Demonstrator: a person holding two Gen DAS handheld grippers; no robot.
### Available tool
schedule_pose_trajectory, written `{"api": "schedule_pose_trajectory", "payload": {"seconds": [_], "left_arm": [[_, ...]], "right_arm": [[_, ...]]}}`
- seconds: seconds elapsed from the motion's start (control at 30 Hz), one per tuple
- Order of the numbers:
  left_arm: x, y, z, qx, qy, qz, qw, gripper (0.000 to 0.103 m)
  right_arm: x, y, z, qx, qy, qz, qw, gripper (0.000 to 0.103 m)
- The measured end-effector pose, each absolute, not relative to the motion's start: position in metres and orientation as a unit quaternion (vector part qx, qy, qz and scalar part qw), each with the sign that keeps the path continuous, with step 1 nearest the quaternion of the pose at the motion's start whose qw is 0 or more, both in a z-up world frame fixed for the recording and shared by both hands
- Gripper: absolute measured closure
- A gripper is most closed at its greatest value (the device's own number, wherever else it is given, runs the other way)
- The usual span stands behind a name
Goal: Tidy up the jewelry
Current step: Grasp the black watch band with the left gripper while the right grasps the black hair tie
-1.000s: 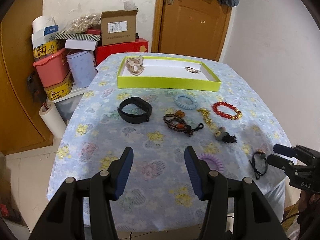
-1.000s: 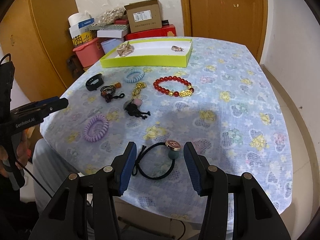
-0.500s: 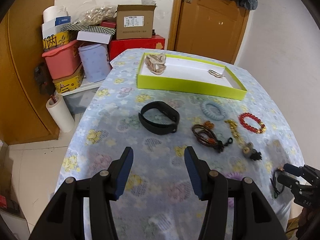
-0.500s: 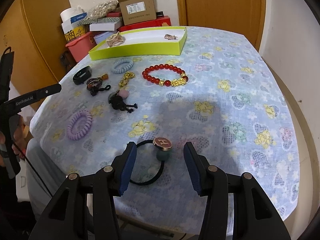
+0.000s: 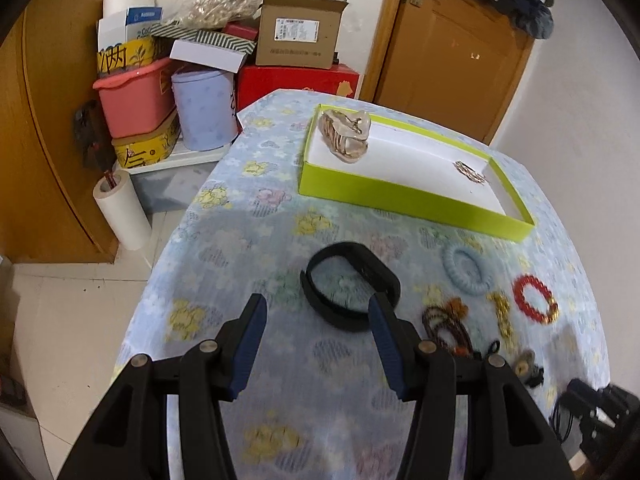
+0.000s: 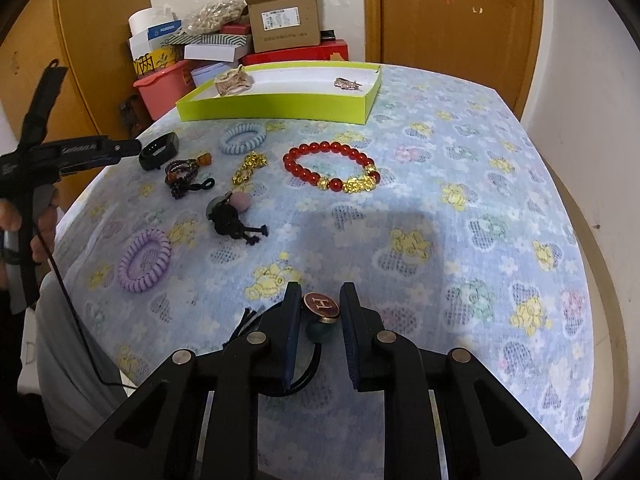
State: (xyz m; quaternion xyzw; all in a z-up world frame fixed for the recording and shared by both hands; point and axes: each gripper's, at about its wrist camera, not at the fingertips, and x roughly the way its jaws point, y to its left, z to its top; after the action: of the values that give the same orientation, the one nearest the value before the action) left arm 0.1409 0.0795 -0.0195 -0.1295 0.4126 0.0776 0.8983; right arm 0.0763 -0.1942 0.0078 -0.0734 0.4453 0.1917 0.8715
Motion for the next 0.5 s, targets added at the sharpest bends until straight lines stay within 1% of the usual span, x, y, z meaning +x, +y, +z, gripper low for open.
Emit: {"api": "schedule_pose_trajectory", "payload": {"seconds": [0.07, 0.13, 0.2, 0.33, 0.4, 0.5], "left_arm": [[0.149, 0.081, -0.023, -0.137, 0.419, 0.081, 0.894, 0.048], [0.155, 0.081, -0.027, -0.139, 0.427, 0.084, 0.89, 0.055], [0.16, 0.08, -0.031, -0.137, 0.436, 0.087, 0.885, 0.069], [0.164, 0.078, -0.033, -0.131, 0.436, 0.094, 0.885, 0.082], [0.165, 0.077, -0.033, -0.125, 0.436, 0.097, 0.886, 0.092], [0.164, 0.073, -0.032, -0.116, 0.435, 0.088, 0.889, 0.095]], "right_arm": [[0.079, -0.193, 0.008, -0.073, 0.444, 0.194, 0.871, 0.083], [0.082, -0.192, 0.008, -0.074, 0.444, 0.196, 0.871, 0.083], [0.084, -0.191, 0.008, -0.074, 0.443, 0.198, 0.871, 0.083], [0.088, -0.19, 0.007, -0.071, 0.441, 0.204, 0.871, 0.083], [0.089, -0.19, 0.008, -0.071, 0.44, 0.205, 0.871, 0.083], [0.089, -0.19, 0.009, -0.07, 0.438, 0.208, 0.872, 0.083]]}}
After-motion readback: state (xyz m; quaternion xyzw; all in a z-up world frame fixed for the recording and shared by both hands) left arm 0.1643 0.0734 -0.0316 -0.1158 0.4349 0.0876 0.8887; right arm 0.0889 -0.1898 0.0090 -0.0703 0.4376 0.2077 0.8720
